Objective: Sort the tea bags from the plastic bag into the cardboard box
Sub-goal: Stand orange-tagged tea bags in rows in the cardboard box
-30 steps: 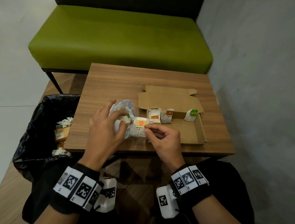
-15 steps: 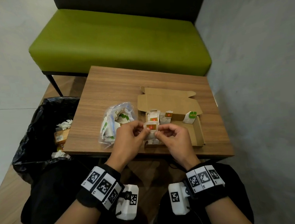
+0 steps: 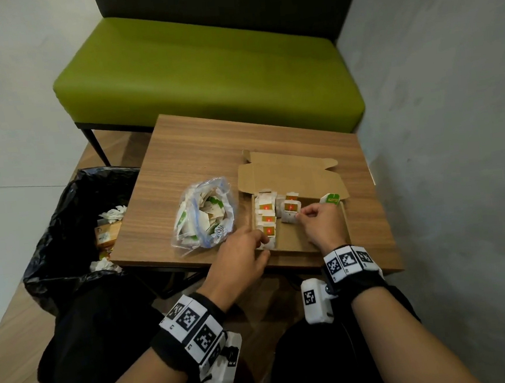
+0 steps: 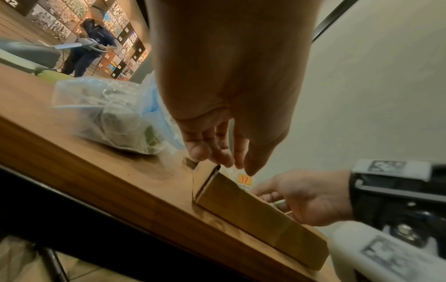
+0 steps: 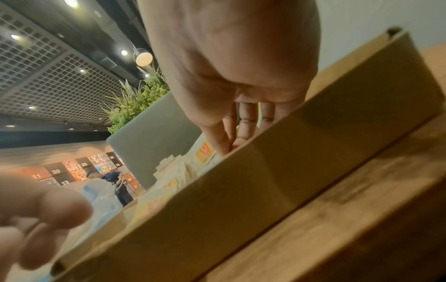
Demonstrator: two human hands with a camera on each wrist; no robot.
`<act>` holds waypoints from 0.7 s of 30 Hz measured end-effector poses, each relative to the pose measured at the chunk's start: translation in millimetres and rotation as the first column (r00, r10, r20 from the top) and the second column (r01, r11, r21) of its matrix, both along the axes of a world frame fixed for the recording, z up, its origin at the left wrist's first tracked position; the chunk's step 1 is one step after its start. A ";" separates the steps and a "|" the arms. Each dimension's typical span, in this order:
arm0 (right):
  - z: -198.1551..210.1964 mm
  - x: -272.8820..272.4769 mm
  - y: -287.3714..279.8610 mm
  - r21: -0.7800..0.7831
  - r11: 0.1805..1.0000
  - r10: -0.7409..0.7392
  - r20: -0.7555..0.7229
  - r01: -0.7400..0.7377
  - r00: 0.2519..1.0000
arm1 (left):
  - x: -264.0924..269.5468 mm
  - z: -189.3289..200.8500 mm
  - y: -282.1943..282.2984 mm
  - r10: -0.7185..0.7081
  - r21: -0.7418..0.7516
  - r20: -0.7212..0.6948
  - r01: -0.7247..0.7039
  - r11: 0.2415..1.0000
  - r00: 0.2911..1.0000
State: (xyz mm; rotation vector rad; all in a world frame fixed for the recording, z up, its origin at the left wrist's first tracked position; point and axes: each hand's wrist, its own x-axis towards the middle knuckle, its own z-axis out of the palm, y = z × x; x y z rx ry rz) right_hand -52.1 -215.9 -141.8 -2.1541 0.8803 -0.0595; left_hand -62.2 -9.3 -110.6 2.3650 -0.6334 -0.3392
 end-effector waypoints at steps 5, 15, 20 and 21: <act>-2.1 9.3 6.7 0.040 0.998 -0.052 -0.041 0.054 0.998 | 1.2 13.8 8.2 0.092 -0.124 0.057 -0.084 0.989 0.994; 11.7 -14.7 11.4 0.091 0.994 -0.058 0.061 0.052 0.996 | 41.5 22.7 61.6 0.562 -0.035 0.177 -0.566 0.824 0.808; 34.5 -23.8 38.7 -0.036 0.999 0.038 0.152 -0.033 0.988 | 46.5 10.8 73.8 0.579 -0.080 0.145 -0.574 0.815 0.802; 40.5 -25.0 48.5 -0.060 0.996 0.069 0.183 -0.059 0.981 | 46.1 11.7 77.0 0.589 -0.109 0.147 -0.579 0.808 0.794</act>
